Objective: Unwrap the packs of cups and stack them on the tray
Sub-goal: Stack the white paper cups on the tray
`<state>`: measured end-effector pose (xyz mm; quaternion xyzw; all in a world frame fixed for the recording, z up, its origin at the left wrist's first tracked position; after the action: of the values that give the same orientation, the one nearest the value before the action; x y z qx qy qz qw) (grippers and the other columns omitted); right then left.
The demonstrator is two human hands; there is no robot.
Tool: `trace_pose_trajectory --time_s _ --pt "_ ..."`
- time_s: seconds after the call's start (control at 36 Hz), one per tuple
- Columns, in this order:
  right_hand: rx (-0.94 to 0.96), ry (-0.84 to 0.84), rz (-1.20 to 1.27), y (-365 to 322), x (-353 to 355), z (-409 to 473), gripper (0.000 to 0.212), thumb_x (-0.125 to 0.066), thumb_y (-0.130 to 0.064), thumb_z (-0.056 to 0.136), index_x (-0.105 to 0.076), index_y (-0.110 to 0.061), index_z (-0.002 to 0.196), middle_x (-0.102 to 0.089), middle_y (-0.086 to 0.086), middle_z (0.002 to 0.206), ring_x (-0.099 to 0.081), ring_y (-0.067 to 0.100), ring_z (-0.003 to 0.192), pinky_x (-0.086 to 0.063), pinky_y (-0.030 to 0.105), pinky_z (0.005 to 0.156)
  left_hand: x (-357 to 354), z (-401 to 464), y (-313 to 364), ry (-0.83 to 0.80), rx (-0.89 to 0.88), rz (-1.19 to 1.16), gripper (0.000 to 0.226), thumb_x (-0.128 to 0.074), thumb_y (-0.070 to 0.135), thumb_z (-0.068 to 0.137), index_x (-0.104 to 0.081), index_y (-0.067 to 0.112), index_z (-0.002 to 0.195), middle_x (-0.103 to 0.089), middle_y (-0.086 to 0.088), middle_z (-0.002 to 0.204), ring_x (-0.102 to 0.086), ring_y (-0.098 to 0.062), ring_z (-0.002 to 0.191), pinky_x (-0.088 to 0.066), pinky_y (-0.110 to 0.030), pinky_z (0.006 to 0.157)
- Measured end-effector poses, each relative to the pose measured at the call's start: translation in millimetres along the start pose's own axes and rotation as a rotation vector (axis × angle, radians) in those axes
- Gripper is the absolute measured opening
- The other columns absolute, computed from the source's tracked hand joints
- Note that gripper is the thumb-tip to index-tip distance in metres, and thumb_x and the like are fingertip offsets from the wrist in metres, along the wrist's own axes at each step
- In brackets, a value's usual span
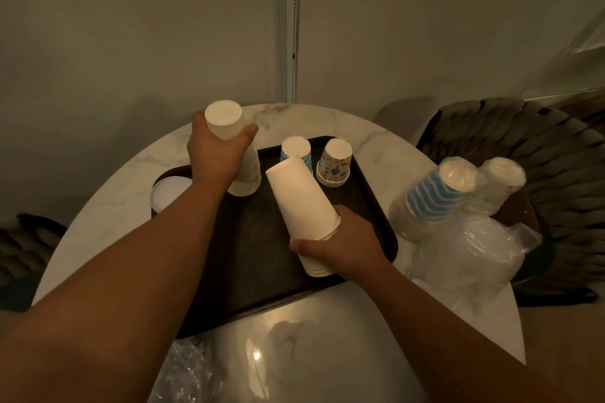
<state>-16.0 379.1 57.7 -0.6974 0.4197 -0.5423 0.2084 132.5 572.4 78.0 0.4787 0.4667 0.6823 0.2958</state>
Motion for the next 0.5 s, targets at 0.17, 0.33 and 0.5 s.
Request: trace_pose_trajectory --time_s 0.17,0.33,0.5 --pt "-0.035 -0.038 0.063 0 1 -1 0.079 -0.088 -0.051 0.056 -0.051 -0.025 0.121 -0.053 -0.009 0.110 -0.052 0.009 0.098 -0.045 0.025 0.079 8 -4 0 -0.119 0.023 0.016 0.085 -0.083 0.043 0.072 -0.038 0.019 0.141 -0.048 -0.001 0.140 -0.046 -0.021 0.128 -0.040 -0.032 0.102" --pt "-0.061 -0.151 0.191 2 2 -3 0.072 -0.088 -0.050 0.055 -0.052 -0.029 0.113 -0.059 -0.009 0.111 -0.058 0.009 0.100 -0.052 0.030 0.086 42 -60 20 0.214 -0.105 -0.181 0.073 -0.064 0.057 0.080 -0.045 0.014 0.136 -0.053 -0.002 0.130 -0.053 -0.013 0.117 -0.044 -0.027 0.100" --pt "-0.001 -0.301 0.360 -12 2 -12 0.078 -0.088 -0.055 0.041 -0.068 -0.021 0.108 -0.074 -0.004 0.103 -0.069 0.012 0.097 -0.055 0.040 0.092 22 -113 27 -0.316 0.322 -0.395 0.069 -0.086 0.041 0.066 -0.056 0.014 0.123 -0.069 0.001 0.108 -0.068 -0.009 0.097 -0.055 -0.029 0.084"
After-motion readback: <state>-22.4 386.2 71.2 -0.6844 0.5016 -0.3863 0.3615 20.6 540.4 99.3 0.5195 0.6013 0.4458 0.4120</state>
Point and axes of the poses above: each hand's wrist, its own z-axis towards the middle knuckle, its own x-axis out of the back of the hand, y = z × x, the point moved 2 cm from there along z, towards the middle knuckle
